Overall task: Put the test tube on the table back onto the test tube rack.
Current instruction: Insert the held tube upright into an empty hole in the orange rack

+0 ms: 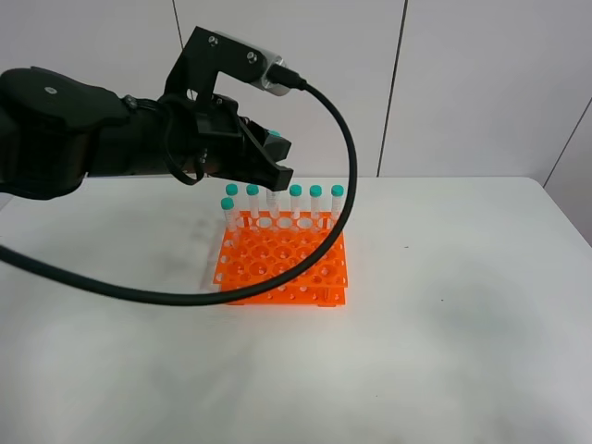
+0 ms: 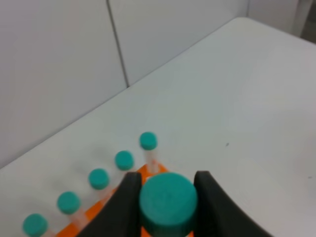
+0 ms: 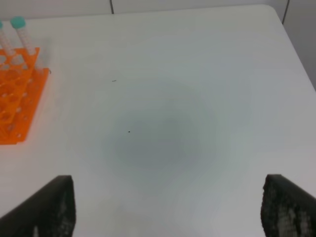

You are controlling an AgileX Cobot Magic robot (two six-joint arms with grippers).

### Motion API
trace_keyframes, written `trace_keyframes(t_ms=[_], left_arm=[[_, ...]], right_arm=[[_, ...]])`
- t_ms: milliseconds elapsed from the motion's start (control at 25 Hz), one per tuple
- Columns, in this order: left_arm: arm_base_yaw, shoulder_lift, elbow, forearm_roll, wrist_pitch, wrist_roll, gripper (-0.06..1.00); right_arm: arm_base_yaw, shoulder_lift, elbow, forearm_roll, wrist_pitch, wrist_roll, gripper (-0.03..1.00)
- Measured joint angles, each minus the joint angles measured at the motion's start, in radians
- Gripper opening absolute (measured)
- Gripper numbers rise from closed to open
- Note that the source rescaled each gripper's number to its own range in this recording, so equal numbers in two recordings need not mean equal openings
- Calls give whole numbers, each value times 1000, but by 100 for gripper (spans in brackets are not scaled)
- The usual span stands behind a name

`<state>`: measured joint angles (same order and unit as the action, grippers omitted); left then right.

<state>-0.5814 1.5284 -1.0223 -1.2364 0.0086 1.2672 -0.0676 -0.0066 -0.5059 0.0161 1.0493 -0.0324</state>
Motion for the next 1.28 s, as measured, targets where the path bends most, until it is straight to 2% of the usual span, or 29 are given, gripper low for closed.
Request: trace_keyframes(t_ms=[360,480,560,680,840,920,1000,1120,1280], left_arm=[[133,9,0,2,72,70,1],[164,15,0,68,71,31,1],[175,32,0,165,71,-69,1],[182,57,0,347,48,-290,1],[183,92,0,640,-22,-644,1],[183,110,0,756,-65,-822,1],[183,128,0,854,-97,-943,1],[175,149,0,916,-137,-1037,1],[155,190,-1,934,-181,-1064,1]], right_arm=[[0,0,0,0,0,0,81],[0,0,0,0,0,0,81],[0,0,0,0,0,0,81],[0,0,0,0,0,0,81],[0,0,0,0,0,0,81],[0,0,1,0,0,0,81],[0,0,1,0,0,0,81],[0,0,1,0,0,0,81],[0,0,1,1,0,0,81]])
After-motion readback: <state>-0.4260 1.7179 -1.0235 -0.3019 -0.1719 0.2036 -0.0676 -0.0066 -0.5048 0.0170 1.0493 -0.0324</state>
